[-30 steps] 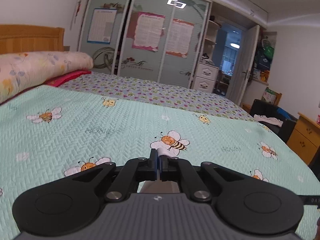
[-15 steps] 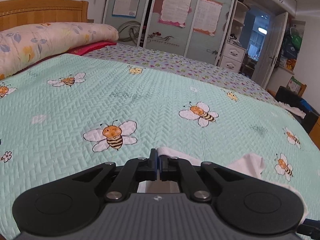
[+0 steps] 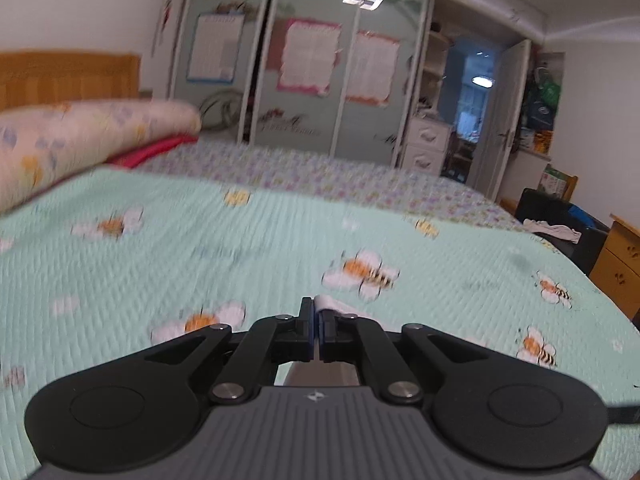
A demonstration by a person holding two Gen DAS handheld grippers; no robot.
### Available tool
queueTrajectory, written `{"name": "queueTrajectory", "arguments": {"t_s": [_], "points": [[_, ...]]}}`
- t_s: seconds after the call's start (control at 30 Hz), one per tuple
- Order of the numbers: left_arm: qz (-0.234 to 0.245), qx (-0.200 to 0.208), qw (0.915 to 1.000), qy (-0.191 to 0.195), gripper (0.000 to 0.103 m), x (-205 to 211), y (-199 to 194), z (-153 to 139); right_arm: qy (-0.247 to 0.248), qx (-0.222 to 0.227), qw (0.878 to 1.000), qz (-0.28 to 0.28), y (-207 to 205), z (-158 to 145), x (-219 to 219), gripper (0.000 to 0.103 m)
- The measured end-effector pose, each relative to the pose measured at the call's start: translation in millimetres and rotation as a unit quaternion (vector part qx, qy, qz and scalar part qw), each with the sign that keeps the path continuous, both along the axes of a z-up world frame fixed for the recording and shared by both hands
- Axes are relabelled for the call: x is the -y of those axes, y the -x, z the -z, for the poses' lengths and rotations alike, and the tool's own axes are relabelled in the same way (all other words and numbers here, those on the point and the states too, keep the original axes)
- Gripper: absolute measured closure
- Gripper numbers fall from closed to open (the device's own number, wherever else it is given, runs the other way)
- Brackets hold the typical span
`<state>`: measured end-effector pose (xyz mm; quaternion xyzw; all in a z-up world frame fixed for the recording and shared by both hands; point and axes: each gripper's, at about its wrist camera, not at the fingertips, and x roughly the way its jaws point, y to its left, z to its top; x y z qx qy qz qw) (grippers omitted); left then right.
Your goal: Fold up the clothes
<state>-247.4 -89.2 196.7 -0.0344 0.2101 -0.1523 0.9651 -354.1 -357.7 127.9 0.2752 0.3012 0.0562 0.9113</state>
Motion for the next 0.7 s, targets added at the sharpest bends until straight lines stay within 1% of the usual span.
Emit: {"name": "queueTrajectory", "arguments": {"t_s": [0.1,0.13,0.2,0.27,0.33,0.4,0.5,0.53,0.6,0.67,0.7], "points": [[0.014,0.036,0.9993,-0.006,0.102,14.4,-19.1,-28.1,-0.025,0.041,0.999,0.009,-4.4,-26.5,10.7,0.103],[0.019,0.048,0.9986,-0.008,0.103,19.3,-25.3,-37.6,-0.019,0.053,0.998,0.015,-10.4,-36.6,13.9,0.103],[0.029,0.082,0.9961,-0.016,0.103,31.1,-34.5,-58.3,-0.034,0.074,0.996,0.025,-26.1,-54.2,27.2,0.103],[0.034,0.105,0.9936,-0.02,0.103,39.0,-41.4,-73.7,-0.059,0.093,0.993,0.039,-42.0,-68.0,42.9,0.103],[0.039,0.126,0.991,-0.024,0.103,45.0,-46.7,-86.5,-0.067,0.109,0.991,0.049,-54.6,-79.2,53.0,0.103],[0.037,0.137,0.9889,-0.044,0.102,49.8,-46.8,-87.1,-0.06,0.12,0.99,0.049,-61.8,-85.7,54.7,0.103],[0.025,0.114,0.9918,-0.052,0.102,45.9,-43.7,-67.5,-0.062,0.107,0.992,0.037,-66.7,-77.1,48.6,0.103],[0.02,0.106,0.9927,-0.055,0.102,44.4,-42.7,-60.8,-0.047,0.1,0.993,0.033,-65.1,-70.1,43.6,0.097],[0.004,0.078,0.9952,-0.06,0.102,36.2,-41.4,-41.9,-0.014,0.086,0.996,0.027,-61.2,-55.2,32.9,0.092],[-0.015,0.048,0.9969,-0.061,0.102,23.7,-42.0,-23.3,0.013,0.071,0.997,0.025,-58.7,-40.3,30.0,0.066],[-0.026,0.036,0.9971,-0.062,0.102,16.4,-42.0,-15.0,0.027,0.063,0.997,0.025,-57.6,-32.8,28.9,0.062]]}}
